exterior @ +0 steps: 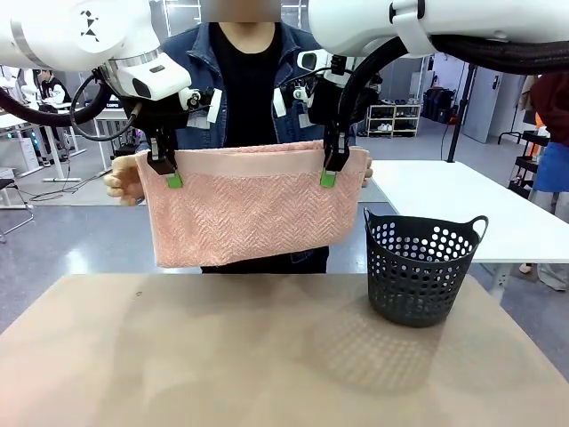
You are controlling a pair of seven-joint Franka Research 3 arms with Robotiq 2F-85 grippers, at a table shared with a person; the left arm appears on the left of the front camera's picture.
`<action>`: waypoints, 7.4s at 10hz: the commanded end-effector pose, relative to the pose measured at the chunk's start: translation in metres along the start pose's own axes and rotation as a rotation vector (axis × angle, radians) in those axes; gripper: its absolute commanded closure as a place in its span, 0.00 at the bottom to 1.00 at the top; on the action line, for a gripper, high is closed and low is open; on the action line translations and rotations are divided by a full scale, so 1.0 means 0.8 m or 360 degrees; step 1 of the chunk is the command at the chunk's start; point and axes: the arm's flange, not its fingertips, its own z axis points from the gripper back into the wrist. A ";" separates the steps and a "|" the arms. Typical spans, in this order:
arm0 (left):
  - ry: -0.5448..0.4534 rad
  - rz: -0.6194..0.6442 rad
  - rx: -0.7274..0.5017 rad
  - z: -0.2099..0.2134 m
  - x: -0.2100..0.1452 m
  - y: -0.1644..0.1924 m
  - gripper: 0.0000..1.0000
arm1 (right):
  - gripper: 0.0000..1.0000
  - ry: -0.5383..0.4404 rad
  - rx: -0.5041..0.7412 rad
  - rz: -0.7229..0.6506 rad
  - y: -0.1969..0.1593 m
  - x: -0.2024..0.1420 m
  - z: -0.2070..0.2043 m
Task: Fold the towel.
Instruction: Release the end of the 100 cm Hotel Towel you were holding, then pick up the 100 cm Hotel Towel and place it on the left side of the table.
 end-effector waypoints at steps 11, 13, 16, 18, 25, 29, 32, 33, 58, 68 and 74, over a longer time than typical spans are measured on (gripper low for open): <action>0.0001 -0.0007 0.0005 0.002 -0.002 0.001 1.00 | 1.00 0.0020 -0.0008 0.0012 0.000 -0.001 0.001; 0.0000 0.0007 0.0027 0.005 -0.001 0.002 0.49 | 0.62 0.0011 -0.0016 -0.0001 -0.002 0.001 0.006; -0.0041 -0.0001 0.0101 0.029 -0.004 0.001 0.00 | 0.00 0.0009 -0.0082 0.0001 0.002 0.002 0.031; -0.0080 -0.0020 0.0231 0.066 -0.009 -0.009 0.00 | 0.00 -0.0022 -0.0203 0.0023 0.016 -0.003 0.066; -0.0304 0.0927 0.0286 0.201 -0.147 -0.070 0.00 | 0.00 -0.0446 -0.0338 -0.0908 0.079 -0.147 0.202; -0.0432 0.1459 0.0414 0.236 -0.265 -0.121 0.00 | 0.00 -0.0629 -0.0523 -0.1396 0.138 -0.256 0.233; -0.0502 0.1537 0.0443 0.231 -0.289 -0.140 0.00 | 0.00 -0.0660 -0.0546 -0.1507 0.155 -0.293 0.236; -0.0483 0.1429 0.0452 0.231 -0.288 -0.141 0.00 | 0.00 -0.0538 -0.0549 -0.1506 0.154 -0.293 0.236; -0.0461 0.1536 0.0411 0.247 -0.304 -0.136 0.00 | 0.00 -0.0661 -0.0524 -0.1475 0.152 -0.299 0.250; -0.0478 0.1523 0.0417 0.243 -0.303 -0.138 0.00 | 0.00 -0.0661 -0.0524 -0.1475 0.152 -0.299 0.250; -0.0630 0.1825 -0.0028 0.046 -0.253 -0.147 0.00 | 0.00 -0.0661 -0.0524 -0.1475 0.152 -0.299 0.250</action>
